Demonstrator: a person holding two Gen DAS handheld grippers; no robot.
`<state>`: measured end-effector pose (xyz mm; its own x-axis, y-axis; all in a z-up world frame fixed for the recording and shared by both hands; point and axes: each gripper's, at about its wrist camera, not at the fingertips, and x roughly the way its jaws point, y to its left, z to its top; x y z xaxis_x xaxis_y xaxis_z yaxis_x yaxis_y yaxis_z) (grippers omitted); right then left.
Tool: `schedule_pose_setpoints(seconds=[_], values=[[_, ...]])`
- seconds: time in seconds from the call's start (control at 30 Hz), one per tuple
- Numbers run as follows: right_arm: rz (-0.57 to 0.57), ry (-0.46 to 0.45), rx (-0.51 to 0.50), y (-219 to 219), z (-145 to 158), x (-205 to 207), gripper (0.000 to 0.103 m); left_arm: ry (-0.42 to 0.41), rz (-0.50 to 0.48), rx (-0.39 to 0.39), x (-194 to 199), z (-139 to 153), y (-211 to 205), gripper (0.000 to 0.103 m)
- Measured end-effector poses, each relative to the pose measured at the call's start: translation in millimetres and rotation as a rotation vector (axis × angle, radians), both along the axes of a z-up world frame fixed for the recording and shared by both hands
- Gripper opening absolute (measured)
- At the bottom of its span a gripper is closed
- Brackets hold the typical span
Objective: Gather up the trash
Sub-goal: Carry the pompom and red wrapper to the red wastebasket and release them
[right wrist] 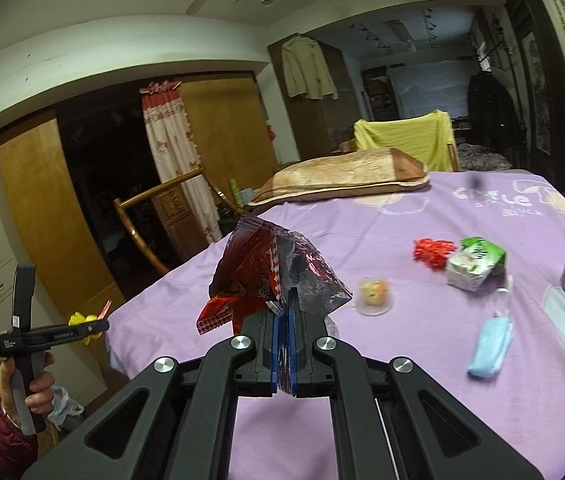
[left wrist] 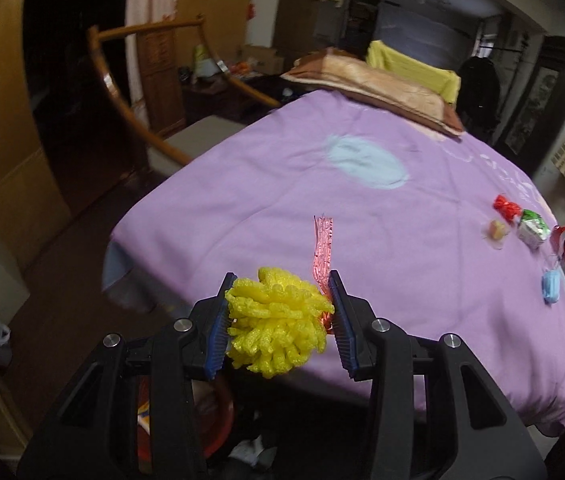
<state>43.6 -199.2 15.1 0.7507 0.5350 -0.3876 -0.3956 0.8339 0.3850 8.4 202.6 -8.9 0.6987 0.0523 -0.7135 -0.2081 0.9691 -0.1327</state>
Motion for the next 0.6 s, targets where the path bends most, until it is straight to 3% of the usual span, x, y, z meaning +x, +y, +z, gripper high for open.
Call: schedule_pose_setpoints(seconds=[0.13,0.17,0.2,0.27,0.4,0.6], values=[[0.052,0.01,-0.02,28.2,5.1,-0.4,0.005,0.067,0.068,0.015,-23.6,-20.1,40.2,0.046],[0.063,0.012,-0.021,33.1,5.7,0.4,0.005,0.097,0.084,0.026,-27.0,-25.9,49.5,0.052],[0.08,0.017,-0.024,41.9,6.9,1.2,0.005,0.12,0.098,0.033,-28.7,-29.7,56.1,0.066],[0.103,0.023,-0.03,53.9,7.9,1.7,0.005,0.164,0.16,0.048,-34.2,-37.0,74.1,0.083],[0.174,0.039,-0.056,90.1,9.5,1.3,0.005,0.144,0.222,0.03,-44.0,-34.3,99.0,0.091],[0.333,0.062,-0.076,153.4,12.2,-6.1,0.005,0.022,0.338,0.02,-57.4,-19.3,128.4,0.096]])
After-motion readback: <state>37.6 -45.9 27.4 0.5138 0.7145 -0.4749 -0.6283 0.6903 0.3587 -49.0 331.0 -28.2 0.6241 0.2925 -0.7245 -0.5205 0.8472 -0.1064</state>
